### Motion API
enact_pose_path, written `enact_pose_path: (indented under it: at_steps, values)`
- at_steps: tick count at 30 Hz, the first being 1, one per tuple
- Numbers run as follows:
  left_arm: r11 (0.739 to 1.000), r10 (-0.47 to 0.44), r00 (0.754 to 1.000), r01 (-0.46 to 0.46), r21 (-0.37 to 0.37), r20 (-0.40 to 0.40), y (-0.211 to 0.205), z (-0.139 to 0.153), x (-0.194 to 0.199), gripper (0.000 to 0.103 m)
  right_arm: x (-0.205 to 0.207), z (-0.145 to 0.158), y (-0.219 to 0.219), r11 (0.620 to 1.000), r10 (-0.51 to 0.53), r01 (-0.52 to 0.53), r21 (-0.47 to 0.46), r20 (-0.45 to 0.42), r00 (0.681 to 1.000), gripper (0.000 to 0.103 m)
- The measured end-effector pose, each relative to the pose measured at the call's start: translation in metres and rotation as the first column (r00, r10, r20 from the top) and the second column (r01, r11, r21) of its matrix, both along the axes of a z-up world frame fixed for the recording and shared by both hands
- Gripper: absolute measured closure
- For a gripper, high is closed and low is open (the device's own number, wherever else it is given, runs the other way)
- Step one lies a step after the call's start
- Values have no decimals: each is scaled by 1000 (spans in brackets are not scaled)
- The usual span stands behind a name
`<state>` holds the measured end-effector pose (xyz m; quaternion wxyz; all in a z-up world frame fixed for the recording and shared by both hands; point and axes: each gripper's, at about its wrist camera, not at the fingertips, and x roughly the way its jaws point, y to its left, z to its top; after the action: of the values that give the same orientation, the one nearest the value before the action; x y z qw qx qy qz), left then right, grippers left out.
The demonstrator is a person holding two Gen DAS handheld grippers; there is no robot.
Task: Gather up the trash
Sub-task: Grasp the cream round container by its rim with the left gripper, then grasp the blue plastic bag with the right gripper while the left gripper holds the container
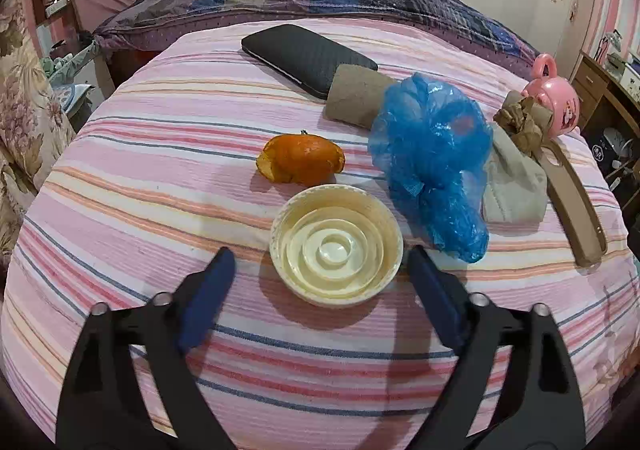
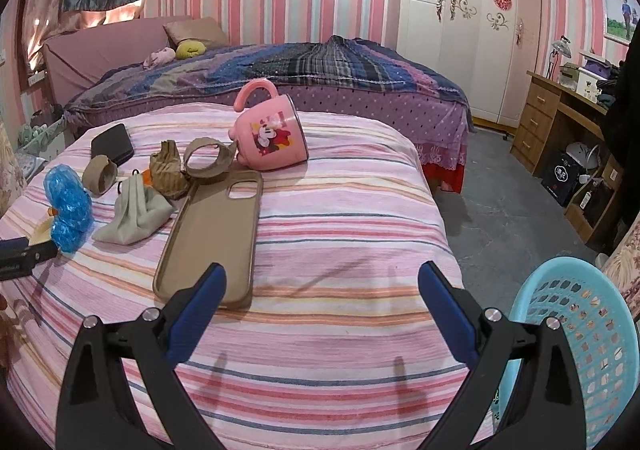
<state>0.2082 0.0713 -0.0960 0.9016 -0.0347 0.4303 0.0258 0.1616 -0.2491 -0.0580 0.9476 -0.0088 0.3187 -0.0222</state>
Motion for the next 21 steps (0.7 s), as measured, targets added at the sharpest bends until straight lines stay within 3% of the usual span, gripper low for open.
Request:
enact_pose_path:
  at_steps: [3,5,14,21]
  values:
    - [999,-32,999,32,-9,18,-3,2,-3,40,0,-1,2,1000,7,-7,-6,-1,1000,8]
    - [999,-37,999,37,-8,20,-4,2,-5,43,0,-1,4,1000,11,-11,-18,0,1000,8]
    - [999,-41,998,41,11,44,4,8,-10,43,-6,-1,20,996,37,-37,-86,0,999,8]
    - [999,21,995,-24,27,93,44,21,-21,43,-8,-1,50,988,101,-103,-114,-21,995,8]
